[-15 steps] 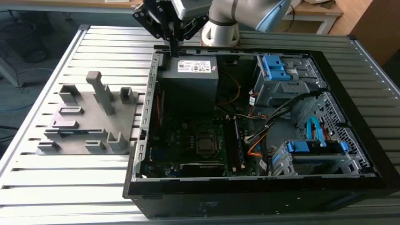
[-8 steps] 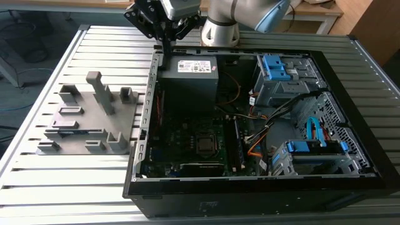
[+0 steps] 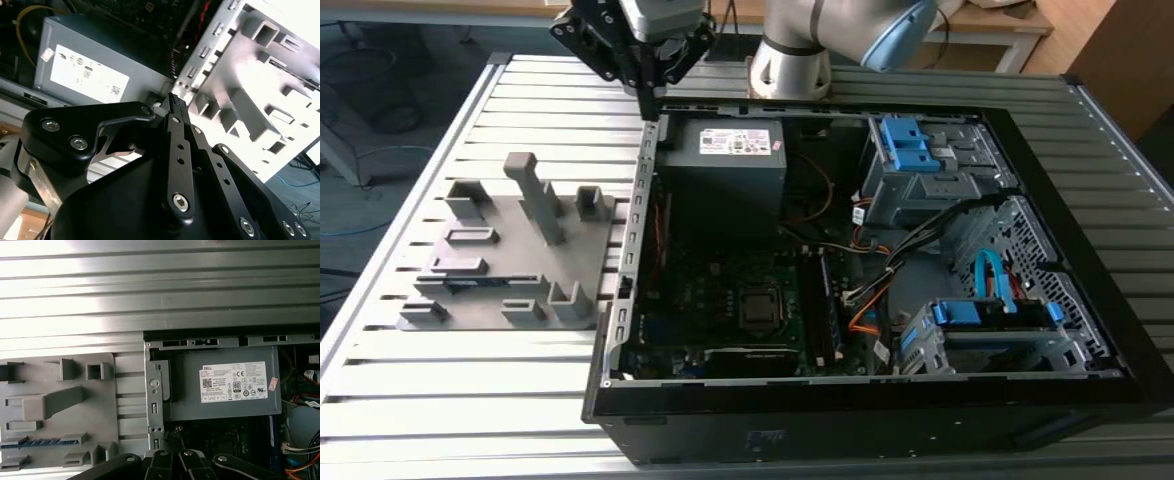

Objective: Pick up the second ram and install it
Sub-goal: 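Reach for the second ram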

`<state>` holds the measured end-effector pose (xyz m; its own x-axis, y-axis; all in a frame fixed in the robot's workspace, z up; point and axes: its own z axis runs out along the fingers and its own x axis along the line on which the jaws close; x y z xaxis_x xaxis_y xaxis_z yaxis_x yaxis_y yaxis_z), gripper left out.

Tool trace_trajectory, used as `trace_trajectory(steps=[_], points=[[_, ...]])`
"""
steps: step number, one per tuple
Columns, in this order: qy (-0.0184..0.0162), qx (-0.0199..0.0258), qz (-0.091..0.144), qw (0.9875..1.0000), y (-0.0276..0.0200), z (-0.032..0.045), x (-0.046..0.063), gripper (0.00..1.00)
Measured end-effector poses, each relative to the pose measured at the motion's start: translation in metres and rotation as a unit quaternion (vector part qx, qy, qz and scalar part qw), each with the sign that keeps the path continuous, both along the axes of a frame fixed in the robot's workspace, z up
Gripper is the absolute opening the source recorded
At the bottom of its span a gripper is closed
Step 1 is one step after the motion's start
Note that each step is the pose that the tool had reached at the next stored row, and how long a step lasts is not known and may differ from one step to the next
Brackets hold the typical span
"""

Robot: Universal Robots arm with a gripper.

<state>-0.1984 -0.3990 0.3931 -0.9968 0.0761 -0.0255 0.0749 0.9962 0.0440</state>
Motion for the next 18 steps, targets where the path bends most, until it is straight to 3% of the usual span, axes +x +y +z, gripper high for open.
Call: trace_trajectory(steps=[18], points=[[-0.0003, 0.0000, 0.000, 1.0000, 0.0000, -0.0003, -0.051, 0.10]])
